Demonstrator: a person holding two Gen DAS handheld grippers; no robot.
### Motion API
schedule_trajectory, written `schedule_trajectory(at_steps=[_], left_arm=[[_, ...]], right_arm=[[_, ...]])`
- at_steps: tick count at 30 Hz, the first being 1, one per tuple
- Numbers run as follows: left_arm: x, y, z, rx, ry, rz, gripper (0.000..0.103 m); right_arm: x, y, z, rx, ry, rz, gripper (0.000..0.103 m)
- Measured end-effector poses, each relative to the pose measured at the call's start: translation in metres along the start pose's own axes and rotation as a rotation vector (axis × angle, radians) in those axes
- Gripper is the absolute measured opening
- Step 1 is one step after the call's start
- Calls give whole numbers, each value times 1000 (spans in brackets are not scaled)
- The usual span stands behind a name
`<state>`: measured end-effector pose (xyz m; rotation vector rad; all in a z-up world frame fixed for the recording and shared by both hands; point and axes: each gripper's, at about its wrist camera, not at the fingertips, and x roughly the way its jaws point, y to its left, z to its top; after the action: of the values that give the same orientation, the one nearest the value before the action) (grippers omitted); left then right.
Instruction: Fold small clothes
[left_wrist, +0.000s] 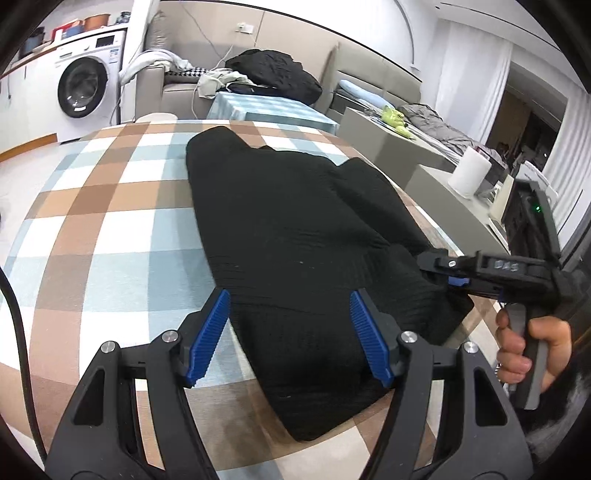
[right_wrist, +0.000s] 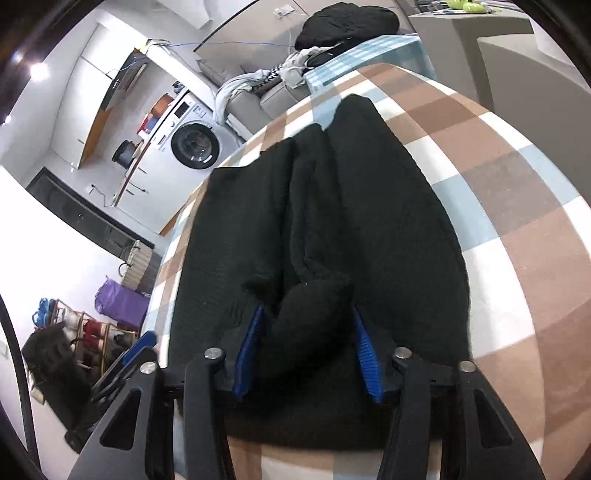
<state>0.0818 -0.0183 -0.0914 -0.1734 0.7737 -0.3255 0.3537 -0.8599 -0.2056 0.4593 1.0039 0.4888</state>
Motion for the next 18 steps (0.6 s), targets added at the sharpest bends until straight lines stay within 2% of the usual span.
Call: schedule_trajectory(at_steps=[1,4,7,10,12,14,16,18], left_arm=[[0,-2,1,-7,-5,5,65],[-6,3,5,-27,-10,21,65],[-11,5,10,-44,-20,16,65],[-7,0,10,-32,-6,-14,65],[3,-8,7,1,27,-29,65],[16,-19,0,55,80,-43,65],[25,-30,-9,106,124,-30,65],[30,-38,-18,152,152,-17,65]], right_arm=[[-1,1,1,3,-7,7,9],[-24,15,3,8,-51,151,8],[-56,26,-4,13,-70,225,8],[-56,9,-16,49,-34,136,9],[-40,-11,-25,80,40,30,11],[-33,-20,-30,97,79,3,14],[-36,-21,-32,98,69,16,18],[-43,-14,-31,51,33,-16,31]])
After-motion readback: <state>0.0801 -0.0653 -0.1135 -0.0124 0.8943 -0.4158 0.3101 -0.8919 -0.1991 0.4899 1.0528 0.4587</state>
